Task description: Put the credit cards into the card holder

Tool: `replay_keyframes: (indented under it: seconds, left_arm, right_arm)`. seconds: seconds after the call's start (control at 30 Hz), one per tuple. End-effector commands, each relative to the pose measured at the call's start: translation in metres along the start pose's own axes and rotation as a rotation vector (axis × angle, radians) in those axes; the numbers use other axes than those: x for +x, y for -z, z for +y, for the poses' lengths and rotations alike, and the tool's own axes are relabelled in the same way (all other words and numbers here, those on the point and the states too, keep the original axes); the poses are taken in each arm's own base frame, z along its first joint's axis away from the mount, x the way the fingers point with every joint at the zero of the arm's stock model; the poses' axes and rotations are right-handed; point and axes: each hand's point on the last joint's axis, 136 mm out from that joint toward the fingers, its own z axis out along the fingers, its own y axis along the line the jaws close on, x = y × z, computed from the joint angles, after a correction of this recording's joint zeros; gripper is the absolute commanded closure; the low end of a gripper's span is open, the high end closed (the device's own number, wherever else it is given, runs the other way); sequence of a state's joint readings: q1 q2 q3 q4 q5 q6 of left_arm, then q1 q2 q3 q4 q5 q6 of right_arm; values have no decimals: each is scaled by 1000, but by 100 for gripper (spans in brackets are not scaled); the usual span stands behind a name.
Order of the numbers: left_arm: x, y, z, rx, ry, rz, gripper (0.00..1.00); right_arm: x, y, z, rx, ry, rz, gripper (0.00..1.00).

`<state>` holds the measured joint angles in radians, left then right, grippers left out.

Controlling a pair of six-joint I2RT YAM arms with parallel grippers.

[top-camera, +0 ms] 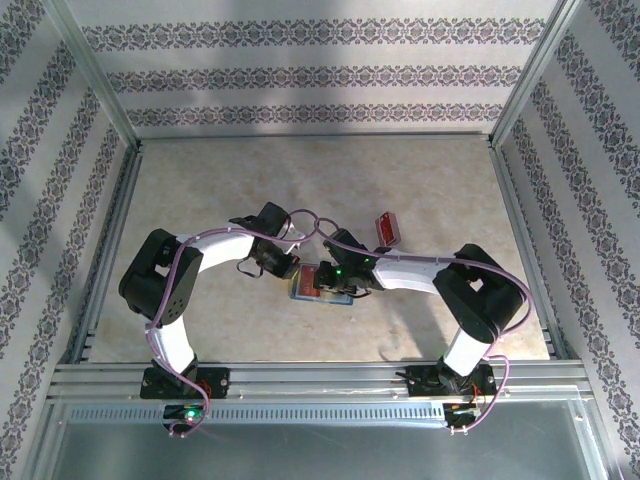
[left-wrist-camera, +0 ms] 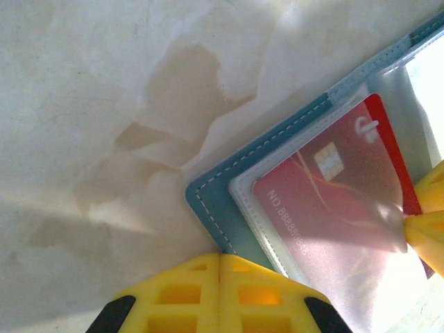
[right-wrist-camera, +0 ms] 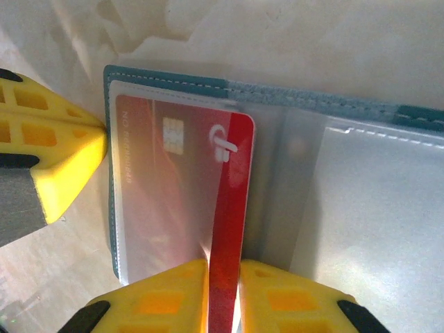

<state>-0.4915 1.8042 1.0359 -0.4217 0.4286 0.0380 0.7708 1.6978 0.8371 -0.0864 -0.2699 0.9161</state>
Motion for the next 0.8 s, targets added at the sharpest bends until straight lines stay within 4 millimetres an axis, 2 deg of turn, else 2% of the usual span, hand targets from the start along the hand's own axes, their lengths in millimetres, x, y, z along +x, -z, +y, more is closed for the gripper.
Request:
replay_keyframes:
  seconds: [0.0, 0.13, 0.23, 0.47, 0.6, 0.77]
  left_arm:
    - [16, -7, -18, 45, -5, 59, 96]
    - [13, -3, -19, 44, -12, 41, 96]
    - [6, 8, -19, 18, -29, 17, 94]
    - [-20, 40, -29, -3, -78, -70, 75]
    - [-31, 46, -51, 31, -110, -92, 64]
    - [-31, 39, -85, 64, -179, -55, 57]
  right_arm:
    - [2, 3, 8, -11, 25, -1, 76]
    - [3, 18, 2, 20, 49, -4, 71]
    - [3, 35, -5, 28, 46, -30, 68]
    - [1, 67, -32, 29, -4, -83, 68]
    - [-2, 75, -48, 16, -50, -113, 69]
    - [-2, 82, -65, 17, -89, -140, 71]
